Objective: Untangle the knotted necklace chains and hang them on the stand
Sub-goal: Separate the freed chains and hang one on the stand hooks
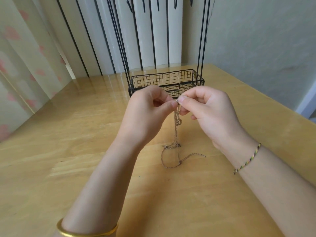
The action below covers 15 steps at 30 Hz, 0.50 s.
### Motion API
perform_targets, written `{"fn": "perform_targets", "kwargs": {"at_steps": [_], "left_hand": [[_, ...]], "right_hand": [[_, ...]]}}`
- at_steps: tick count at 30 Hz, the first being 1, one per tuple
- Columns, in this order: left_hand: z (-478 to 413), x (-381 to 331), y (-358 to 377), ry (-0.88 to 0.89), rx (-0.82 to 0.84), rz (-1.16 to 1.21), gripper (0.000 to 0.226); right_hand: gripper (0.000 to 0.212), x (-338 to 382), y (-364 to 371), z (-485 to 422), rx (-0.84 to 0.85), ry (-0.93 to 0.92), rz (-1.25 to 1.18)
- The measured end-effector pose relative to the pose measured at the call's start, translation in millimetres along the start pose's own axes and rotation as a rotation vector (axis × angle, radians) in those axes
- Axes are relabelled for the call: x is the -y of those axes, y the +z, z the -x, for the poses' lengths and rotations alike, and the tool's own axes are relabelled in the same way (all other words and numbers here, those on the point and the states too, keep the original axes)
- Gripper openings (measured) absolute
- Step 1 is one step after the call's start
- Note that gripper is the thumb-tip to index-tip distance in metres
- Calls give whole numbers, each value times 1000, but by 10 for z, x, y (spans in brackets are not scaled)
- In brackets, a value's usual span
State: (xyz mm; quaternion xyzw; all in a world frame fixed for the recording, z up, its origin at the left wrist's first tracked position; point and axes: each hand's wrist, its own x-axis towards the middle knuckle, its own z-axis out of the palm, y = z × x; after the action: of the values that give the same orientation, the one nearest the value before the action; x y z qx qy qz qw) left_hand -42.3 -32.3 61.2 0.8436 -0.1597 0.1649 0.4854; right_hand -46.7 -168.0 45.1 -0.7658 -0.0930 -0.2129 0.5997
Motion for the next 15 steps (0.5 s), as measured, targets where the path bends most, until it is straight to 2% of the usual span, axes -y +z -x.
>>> {"fn": "perform_targets", "kwargs": {"at_steps": [5, 10, 15], "left_hand": [[11, -36, 54, 58, -60, -22, 11], [27, -45, 51, 47, 25, -77, 13], [7, -39, 35, 61, -24, -101, 9]], "right_hand": [[12, 5, 16, -3, -35, -39, 94], [14, -1, 34, 7, -48, -60, 160], [12, 19, 25, 11, -5, -93, 202]]}}
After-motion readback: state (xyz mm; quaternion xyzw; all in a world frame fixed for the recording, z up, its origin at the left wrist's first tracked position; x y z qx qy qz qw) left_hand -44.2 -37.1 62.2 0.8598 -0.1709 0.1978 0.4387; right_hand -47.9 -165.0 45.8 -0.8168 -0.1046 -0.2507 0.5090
